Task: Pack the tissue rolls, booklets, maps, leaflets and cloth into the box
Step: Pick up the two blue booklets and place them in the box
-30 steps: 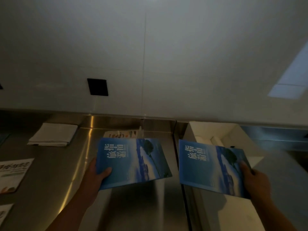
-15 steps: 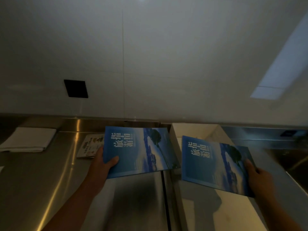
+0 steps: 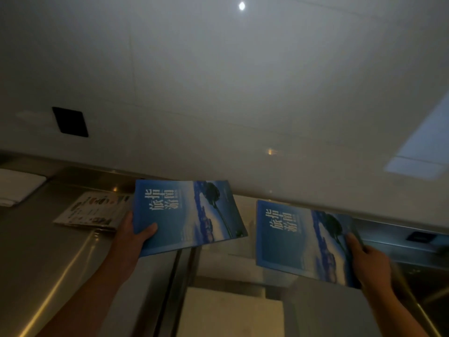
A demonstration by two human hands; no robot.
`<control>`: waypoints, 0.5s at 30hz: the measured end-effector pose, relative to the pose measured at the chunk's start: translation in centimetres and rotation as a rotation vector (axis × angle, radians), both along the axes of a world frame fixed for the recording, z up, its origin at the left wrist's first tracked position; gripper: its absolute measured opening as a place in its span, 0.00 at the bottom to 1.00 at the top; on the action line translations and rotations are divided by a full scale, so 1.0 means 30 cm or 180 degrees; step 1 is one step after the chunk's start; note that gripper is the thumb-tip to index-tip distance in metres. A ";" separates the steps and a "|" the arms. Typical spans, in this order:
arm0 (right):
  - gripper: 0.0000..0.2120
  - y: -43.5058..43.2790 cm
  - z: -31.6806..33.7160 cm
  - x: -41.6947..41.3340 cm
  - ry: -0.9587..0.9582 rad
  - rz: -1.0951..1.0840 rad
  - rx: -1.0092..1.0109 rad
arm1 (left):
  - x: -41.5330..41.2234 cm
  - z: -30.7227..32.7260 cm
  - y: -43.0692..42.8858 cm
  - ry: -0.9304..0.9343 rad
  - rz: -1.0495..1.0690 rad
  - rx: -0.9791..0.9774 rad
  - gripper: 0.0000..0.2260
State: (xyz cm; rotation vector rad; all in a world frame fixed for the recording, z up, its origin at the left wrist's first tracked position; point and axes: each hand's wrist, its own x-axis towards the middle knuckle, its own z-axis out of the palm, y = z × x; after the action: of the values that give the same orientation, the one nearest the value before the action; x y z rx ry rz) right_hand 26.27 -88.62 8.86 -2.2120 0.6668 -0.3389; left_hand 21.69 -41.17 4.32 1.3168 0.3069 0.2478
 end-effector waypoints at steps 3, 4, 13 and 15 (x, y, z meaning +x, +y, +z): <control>0.26 -0.080 0.017 0.054 -0.0017 0.0027 0.0066 | 0.034 0.019 -0.096 0.0072 0.0023 0.0211 0.23; 0.27 -0.103 0.020 0.071 -0.0023 0.0012 0.0083 | 0.050 0.027 -0.129 0.0088 0.0022 0.0283 0.25; 0.26 -0.216 0.051 0.127 -0.0015 -0.0233 0.0563 | 0.255 0.009 -0.455 0.0473 -0.0675 0.0408 0.24; 0.27 -0.226 0.061 0.134 -0.0019 -0.0237 0.0680 | 0.299 -0.014 -0.499 0.0631 -0.0730 0.0384 0.25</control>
State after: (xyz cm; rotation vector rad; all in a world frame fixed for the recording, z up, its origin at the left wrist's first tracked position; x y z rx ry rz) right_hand 30.29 -95.40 10.68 -1.9866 0.7482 -0.2975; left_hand 30.65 -56.15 3.90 1.4859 0.3085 -0.0594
